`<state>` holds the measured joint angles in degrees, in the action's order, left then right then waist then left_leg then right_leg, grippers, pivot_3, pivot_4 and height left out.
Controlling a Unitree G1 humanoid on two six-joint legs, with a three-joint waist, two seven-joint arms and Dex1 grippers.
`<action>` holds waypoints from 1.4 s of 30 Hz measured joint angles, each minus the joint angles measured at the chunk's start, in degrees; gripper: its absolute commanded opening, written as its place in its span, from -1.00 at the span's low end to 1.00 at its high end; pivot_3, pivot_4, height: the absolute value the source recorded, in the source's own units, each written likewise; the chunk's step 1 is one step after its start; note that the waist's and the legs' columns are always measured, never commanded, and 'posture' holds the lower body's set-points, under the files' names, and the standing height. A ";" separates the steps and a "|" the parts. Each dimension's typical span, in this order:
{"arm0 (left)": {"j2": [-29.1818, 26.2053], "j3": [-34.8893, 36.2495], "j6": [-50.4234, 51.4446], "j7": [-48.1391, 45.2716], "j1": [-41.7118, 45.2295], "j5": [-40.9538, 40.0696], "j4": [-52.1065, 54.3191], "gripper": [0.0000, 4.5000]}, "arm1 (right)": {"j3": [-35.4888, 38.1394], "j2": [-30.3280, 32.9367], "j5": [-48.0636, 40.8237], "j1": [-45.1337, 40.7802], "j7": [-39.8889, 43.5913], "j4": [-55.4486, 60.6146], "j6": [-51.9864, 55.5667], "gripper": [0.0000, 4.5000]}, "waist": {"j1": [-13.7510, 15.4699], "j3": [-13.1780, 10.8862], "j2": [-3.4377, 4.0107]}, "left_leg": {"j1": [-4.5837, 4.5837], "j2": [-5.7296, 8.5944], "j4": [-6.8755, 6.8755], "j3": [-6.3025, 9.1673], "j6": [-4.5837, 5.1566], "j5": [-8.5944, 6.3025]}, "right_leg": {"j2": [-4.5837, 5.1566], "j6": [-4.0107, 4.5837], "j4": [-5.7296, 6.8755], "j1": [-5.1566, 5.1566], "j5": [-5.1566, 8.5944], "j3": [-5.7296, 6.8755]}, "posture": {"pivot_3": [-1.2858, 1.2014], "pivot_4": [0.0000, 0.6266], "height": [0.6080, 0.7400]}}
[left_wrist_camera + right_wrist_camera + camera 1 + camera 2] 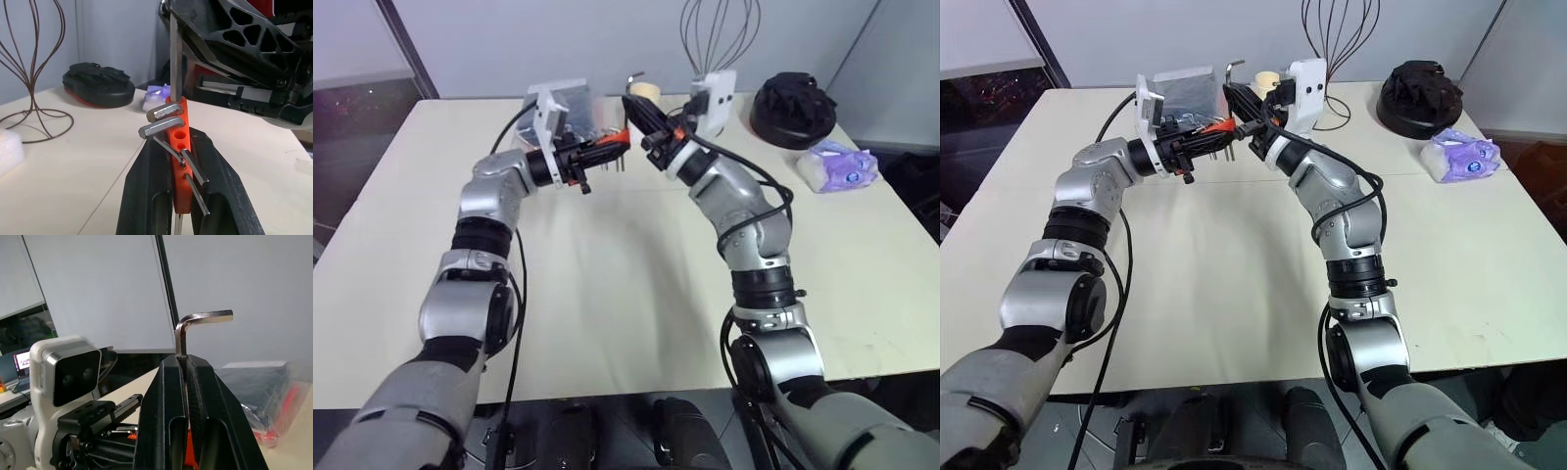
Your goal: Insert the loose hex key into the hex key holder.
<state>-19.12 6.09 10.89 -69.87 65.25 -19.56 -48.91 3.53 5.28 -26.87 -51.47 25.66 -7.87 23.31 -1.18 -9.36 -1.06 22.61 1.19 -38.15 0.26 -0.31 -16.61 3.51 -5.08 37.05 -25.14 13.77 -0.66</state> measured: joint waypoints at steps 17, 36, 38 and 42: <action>-0.44 0.02 -0.28 -0.82 -0.15 0.21 0.35 -1.00 | -4.30 3.15 5.90 1.55 4.59 0.34 -0.44 -0.55 | 0.00 0.00 0.00 | 0.02 0.00 0.00 -0.01 0.00 0.00 | -0.02 0.00 0.00 -0.04 0.00 0.00 | 0.03 -0.52 1.00; -2.98 0.11 4.40 -0.58 -3.91 -0.60 6.25 -1.00 | 3.05 21.50 -1.68 12.06 8.04 16.38 14.96 0.08 | 0.34 -0.01 0.00 | 0.13 0.00 -0.03 0.01 0.04 -0.02 | 0.00 0.00 -0.05 -0.05 0.00 0.01 | 0.03 -0.52 1.00; -3.45 0.18 7.53 0.02 -6.09 -1.36 8.56 -1.00 | 3.53 25.57 -1.95 14.13 9.91 18.84 16.49 0.08 | 0.18 -0.01 0.00 | 0.12 -0.01 -0.03 0.00 0.04 -0.02 | -0.02 -0.01 -0.06 -0.06 0.00 0.00 | 0.03 -0.52 1.00; -4.62 -0.51 15.24 1.34 -13.96 -2.74 17.82 -1.00 | 2.61 32.00 -1.90 17.94 13.90 23.82 17.61 0.08 | -0.02 -0.01 0.00 | 0.08 -0.05 -0.03 -0.01 0.05 -0.03 | -0.07 -0.01 -0.05 -0.05 0.01 -0.05 | 0.03 -0.52 1.00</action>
<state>-23.74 5.58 26.13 -68.53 51.30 -22.30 -31.09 6.13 37.28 -28.77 -33.53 39.56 15.94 40.92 -1.19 -9.36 -1.06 22.69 1.14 -38.18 0.25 -0.26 -16.64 3.44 -5.09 37.00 -25.19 13.78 -0.71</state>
